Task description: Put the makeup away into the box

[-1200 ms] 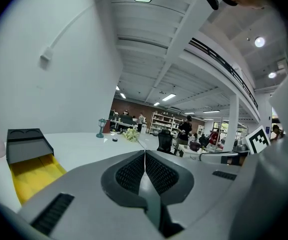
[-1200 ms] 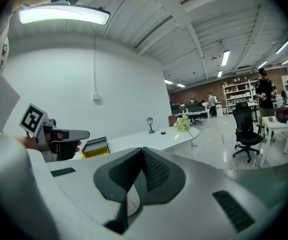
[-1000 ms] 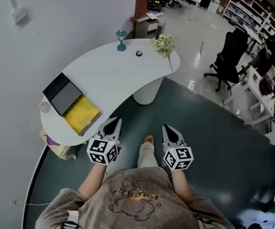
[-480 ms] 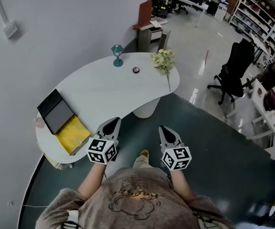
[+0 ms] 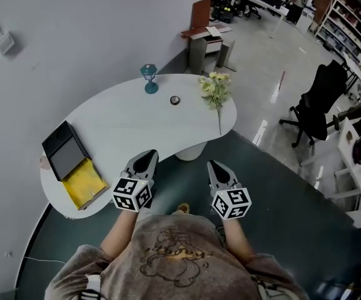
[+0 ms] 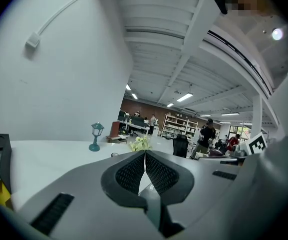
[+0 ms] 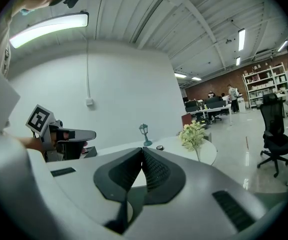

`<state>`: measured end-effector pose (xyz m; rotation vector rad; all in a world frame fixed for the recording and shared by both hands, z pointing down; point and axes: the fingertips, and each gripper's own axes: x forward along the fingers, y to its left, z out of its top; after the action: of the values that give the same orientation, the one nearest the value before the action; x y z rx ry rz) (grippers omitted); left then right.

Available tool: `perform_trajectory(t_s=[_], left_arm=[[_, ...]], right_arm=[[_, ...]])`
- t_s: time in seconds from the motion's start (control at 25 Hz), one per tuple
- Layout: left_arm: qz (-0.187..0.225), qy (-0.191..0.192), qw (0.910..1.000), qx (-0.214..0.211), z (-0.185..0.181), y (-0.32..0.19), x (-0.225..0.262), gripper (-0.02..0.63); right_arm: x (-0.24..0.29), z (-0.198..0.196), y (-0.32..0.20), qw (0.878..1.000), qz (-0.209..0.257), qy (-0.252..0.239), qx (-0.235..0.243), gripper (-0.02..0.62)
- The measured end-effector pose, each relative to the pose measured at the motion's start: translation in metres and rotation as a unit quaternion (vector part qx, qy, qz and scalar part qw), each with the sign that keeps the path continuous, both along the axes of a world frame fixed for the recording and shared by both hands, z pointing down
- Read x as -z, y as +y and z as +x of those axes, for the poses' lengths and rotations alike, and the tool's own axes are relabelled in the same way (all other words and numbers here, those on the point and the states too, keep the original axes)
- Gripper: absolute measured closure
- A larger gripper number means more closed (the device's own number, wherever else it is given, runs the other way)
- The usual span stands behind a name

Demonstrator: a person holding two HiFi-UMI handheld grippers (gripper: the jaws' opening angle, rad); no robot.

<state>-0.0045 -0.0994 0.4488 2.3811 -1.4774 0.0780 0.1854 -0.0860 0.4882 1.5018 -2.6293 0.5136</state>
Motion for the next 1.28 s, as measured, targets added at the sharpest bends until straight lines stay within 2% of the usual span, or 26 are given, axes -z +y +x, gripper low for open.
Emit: perform_trajectory(t_s=[0.36,0.8,1.28], left_arm=[[-0.01,-0.021,0.9997,0.011,0.011,-0.038,-0.009,0.58],[-0.005,-0.019,0.9998,-0.008,0.026,-0.107,-0.004,0.58],[-0.004,-0.016,0.9997,-0.016,0.023,-0.172,-0.005,0.58]], right_arm=[[-0.009,0.022,-0.041,1.0,-0.014,-0.014,0.004,0.592],[-0.009,0.042,-0.094,1.0,-0.015,-0.014,-0.024,0.592],[-0.004,0.031,-0.154,1.0,-0.013,-0.005,-0.023,0.592]])
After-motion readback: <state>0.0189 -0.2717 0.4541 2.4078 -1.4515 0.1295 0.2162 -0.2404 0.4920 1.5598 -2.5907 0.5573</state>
